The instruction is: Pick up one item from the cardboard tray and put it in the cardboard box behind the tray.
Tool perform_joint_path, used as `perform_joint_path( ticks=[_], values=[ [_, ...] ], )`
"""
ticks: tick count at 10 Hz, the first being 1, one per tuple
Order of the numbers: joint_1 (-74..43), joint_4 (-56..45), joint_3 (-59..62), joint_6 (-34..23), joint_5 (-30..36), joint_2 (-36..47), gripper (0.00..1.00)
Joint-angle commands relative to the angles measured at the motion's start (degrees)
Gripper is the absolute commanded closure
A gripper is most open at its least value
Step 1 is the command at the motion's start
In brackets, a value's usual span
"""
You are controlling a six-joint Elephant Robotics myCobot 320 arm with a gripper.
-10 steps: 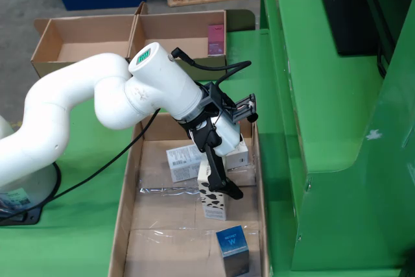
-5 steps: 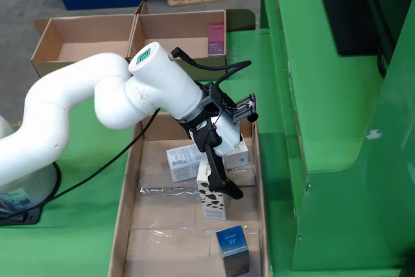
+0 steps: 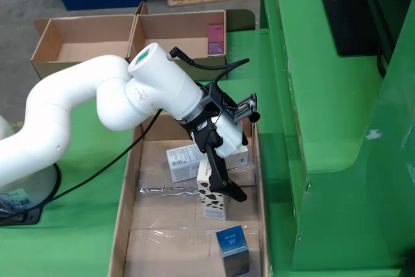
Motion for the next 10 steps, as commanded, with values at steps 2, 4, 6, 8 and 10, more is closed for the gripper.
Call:
perform_joint_path(
  ticks=[2, 4, 6, 8, 10],
  values=[
    [-1.0, -4.6, 1.5, -0.2, 5.1, 3.6, 0.0],
    [-1.1, -4.8, 1.5, -0.2, 5.3, 3.6, 0.0],
    [-0.9, -2.6, 1.5, -1.3, 3.2, 2.8, 0.0],
    [-0.6, -0.5, 1.5, -1.3, 1.6, 1.9, 0.0],
    [-0.6, -0.5, 1.5, -1.3, 1.6, 1.9, 0.0]
  ],
)
